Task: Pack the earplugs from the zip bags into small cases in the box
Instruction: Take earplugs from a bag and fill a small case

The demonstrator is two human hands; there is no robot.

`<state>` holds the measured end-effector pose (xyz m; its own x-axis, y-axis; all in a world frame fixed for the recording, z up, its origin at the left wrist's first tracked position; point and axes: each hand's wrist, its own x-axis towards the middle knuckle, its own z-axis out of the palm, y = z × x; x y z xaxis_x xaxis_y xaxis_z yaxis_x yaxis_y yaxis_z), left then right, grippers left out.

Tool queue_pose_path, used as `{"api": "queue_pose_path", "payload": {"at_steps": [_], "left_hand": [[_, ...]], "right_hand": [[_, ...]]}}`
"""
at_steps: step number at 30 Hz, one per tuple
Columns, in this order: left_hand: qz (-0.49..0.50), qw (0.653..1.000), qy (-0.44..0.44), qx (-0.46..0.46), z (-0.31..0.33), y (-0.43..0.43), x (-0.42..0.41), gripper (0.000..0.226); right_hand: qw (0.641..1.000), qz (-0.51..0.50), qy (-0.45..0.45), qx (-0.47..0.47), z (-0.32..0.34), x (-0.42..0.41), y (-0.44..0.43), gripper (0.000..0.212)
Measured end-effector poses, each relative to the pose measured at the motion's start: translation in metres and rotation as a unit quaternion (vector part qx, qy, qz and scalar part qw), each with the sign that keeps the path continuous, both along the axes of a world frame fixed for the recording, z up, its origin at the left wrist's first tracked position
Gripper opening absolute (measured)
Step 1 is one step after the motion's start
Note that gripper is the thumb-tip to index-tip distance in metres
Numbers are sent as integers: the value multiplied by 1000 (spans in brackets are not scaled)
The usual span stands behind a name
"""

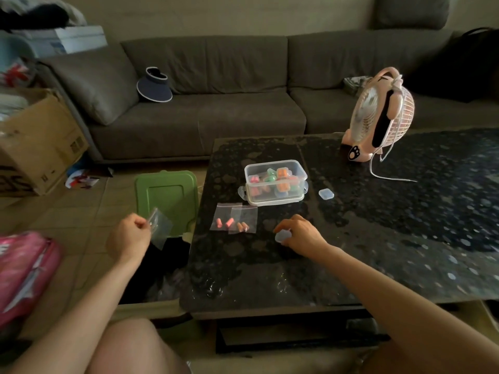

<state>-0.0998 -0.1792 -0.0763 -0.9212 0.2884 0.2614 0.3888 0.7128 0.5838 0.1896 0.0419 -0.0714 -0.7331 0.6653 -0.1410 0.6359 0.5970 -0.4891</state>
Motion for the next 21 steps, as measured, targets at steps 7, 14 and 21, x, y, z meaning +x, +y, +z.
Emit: {"api": "queue_pose_path", "payload": {"at_steps": [7,14,21], "left_hand": [[9,988,-105,-109,-65,-11,-42,10],[-114,979,-104,-132,-24,14,4,12],[-393,912,19,-120,5,80,102,26]], "right_hand": [[1000,11,-13,9,-4,1,-12,47],[1000,-2,18,17,-7,1,-13,44],[1000,-1,7,22,-6,-3,-15,46]]}}
